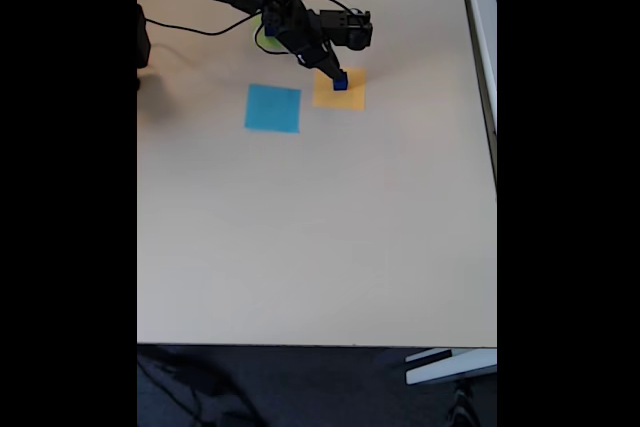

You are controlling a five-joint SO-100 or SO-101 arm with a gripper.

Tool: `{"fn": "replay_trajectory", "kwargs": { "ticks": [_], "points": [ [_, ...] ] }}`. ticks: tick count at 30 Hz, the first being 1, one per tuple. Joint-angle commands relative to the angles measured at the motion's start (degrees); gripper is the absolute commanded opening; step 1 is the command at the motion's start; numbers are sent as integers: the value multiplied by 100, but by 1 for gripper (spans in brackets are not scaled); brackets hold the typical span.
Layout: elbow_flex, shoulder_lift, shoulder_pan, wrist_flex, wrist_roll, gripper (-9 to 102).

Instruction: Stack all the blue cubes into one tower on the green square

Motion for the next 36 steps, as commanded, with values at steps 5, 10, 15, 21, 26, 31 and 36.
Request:
{"fn": "replay_trajectory", "kwargs": {
  "ticks": [5,10,15,21,26,31,36],
  "points": [
    [-9,114,70,-123,70,5],
    [0,123,70,-132,70,4],
    [9,158,79,-123,44,4],
    [44,229,88,-132,26,4],
    [88,352,88,-123,0,4],
    [97,457,88,-88,-44,1],
    [88,492,79,-79,-44,0]
  ]
}}
